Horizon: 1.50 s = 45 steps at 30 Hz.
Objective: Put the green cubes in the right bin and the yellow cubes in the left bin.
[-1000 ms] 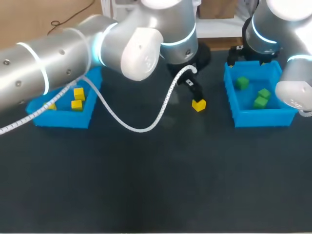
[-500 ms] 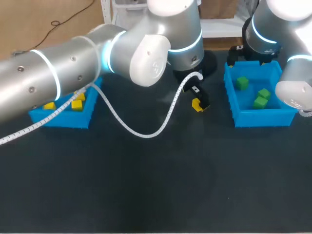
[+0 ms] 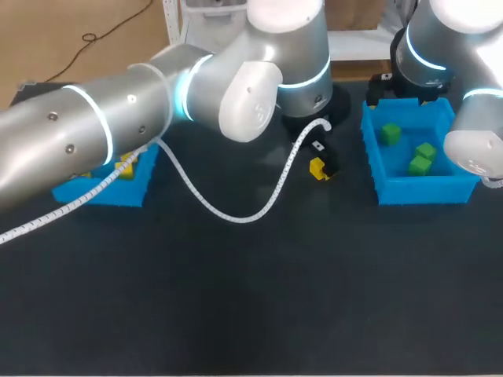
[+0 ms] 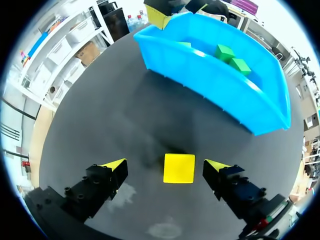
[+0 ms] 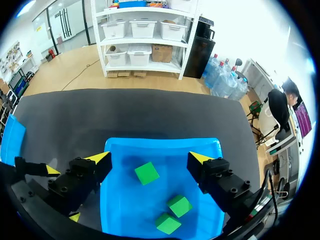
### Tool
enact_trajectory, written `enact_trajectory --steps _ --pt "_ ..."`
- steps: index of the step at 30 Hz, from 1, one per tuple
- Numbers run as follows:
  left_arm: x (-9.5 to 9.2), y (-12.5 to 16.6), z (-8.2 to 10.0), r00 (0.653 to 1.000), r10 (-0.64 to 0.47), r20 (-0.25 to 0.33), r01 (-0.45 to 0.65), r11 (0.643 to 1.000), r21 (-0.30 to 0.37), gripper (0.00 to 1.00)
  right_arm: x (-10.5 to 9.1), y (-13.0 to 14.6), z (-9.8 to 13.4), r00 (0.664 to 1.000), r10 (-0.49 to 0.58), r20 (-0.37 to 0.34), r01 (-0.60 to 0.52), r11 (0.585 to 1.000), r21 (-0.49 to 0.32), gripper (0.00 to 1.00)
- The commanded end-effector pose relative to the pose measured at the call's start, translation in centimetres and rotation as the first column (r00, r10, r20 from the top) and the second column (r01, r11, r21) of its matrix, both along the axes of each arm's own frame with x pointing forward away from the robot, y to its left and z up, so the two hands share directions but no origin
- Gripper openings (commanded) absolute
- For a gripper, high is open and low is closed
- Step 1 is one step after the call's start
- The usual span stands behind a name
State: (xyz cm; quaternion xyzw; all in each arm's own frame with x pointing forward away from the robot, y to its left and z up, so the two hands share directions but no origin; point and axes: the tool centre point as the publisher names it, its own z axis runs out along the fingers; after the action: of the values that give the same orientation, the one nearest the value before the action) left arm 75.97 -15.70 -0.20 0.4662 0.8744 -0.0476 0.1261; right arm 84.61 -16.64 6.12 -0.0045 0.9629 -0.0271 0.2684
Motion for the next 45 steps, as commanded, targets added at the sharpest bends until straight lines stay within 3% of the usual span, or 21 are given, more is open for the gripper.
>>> enact_trajectory --steps 1,10,11,12,14,15,24,29,32,38,45 --pt "0.2 -0.1 -0.4 1.0 -0.001 0.001 0.001 1.0 -0.013 1.0 -0.2 0.0 0.0 1.0 -0.001 0.005 0.001 1.0 0.0 1.0" --pt "-0.1 -0.7 -1.3 1.0 0.001 -0.012 -0.001 1.0 -0.004 1.0 -0.2 0.0 0.0 1.0 -0.001 0.005 0.001 1.0 0.0 1.0" --pt "-0.2 -0.8 -1.5 1.0 0.0 -0.015 0.0 1.0 -0.008 0.96 -0.2 0.0 0.0 1.0 -0.001 0.005 0.001 1.0 0.0 1.0" --pt "-0.3 -0.8 -1.7 1.0 -0.002 -0.02 0.001 1.0 -0.013 0.61 -0.2 0.0 0.0 1.0 -0.001 0.005 0.001 1.0 0.0 1.0" --pt "-0.4 -0.9 -2.0 1.0 0.002 -0.027 -0.003 1.0 -0.025 0.17 -0.2 0.0 0.0 1.0 -0.001 0.005 0.001 1.0 0.0 1.0" --pt "-0.6 -0.9 -2.1 1.0 -0.003 -0.023 0.003 1.0 -0.023 0.0 -0.2 0.0 0.0 1.0 -0.001 0.005 0.001 1.0 0.0 1.0" --pt "-0.6 -0.2 -2.0 1.0 0.015 -0.011 -0.015 0.999 -0.04 0.0 -0.2 0.0 0.0 1.0 -0.001 0.005 0.001 1.0 0.0 1.0" --pt "0.3 2.1 0.2 0.996 0.076 0.048 -0.073 0.994 -0.077 0.0 -0.2 0.0 0.0 1.0 -0.001 0.005 0.001 1.0 0.0 1.0" --pt "1.4 4.8 2.2 0.984 0.14 0.113 -0.131 0.988 -0.083 0.0 -0.2 0.0 0.0 1.0 -0.001 0.005 0.001 1.0 0.0 1.0" --pt "3.3 12.7 6.2 0.916 0.325 0.233 -0.315 0.946 -0.084 0.0 -0.2 0.0 0.0 1.0 -0.001 0.005 0.001 1.0 0.0 1.0" --pt "2.8 22.7 9.7 0.799 0.514 0.311 -0.516 0.853 -0.084 0.0 -0.2 0.0 0.0 1.0 -0.001 0.005 0.001 1.0 0.0 1.0"
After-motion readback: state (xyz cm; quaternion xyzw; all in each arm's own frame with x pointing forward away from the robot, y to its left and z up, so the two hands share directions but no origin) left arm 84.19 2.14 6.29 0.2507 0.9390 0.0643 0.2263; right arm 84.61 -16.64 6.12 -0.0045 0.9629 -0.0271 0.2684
